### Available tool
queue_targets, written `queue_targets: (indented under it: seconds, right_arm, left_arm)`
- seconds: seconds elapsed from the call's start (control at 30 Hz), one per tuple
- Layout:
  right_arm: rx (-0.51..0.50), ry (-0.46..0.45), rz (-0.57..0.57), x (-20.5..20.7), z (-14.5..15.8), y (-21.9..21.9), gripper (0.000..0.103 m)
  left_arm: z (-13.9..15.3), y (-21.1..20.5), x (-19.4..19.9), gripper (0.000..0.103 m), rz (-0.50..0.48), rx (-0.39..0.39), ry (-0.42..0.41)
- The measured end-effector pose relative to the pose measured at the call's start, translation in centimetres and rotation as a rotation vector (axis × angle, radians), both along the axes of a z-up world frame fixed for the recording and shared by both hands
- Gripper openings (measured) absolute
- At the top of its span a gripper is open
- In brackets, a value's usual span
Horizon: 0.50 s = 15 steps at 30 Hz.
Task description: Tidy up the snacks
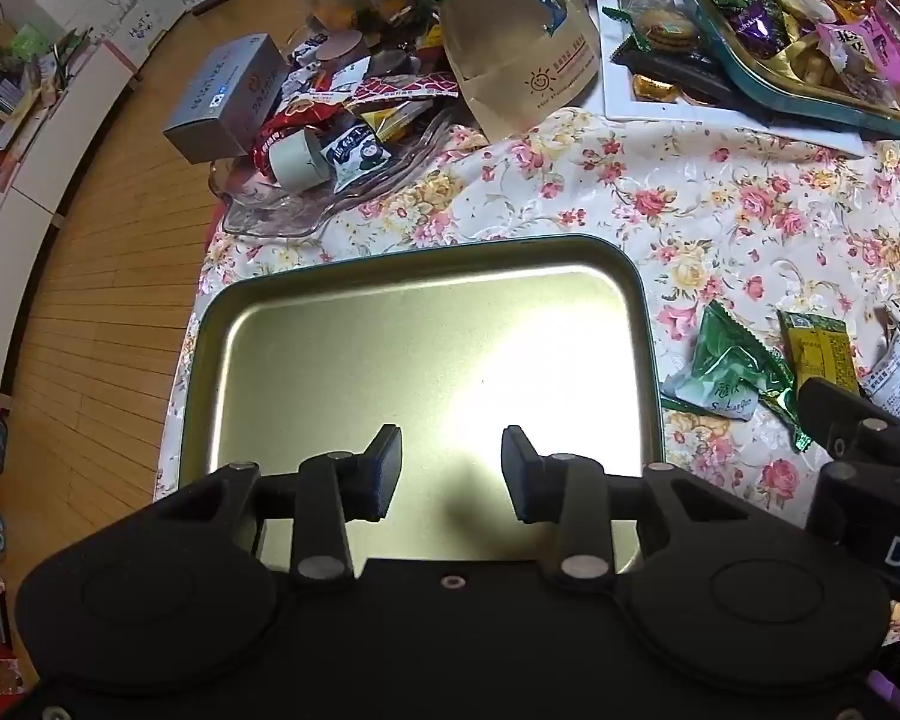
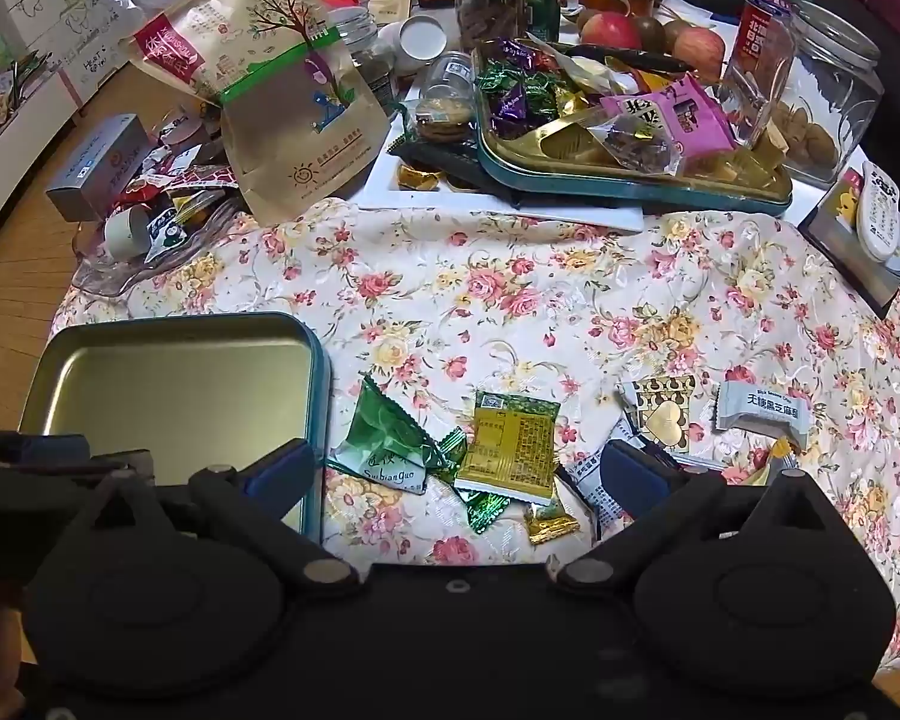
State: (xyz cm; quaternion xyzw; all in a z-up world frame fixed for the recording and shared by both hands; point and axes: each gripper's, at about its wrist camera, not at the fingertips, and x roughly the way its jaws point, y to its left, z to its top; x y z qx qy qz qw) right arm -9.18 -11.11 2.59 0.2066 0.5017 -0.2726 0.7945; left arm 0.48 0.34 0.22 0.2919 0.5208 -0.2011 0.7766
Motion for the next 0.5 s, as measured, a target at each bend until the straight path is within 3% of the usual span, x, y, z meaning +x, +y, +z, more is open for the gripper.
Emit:
queue_targets:
  seconds: [0.5]
  right_arm:
    - [0.008,0.005,0.001,0.04,-0.12,0.25,0.103]
  left_arm:
    - [-0.22,-0.28,-0.40,0.045,0.002,0.010,0.002]
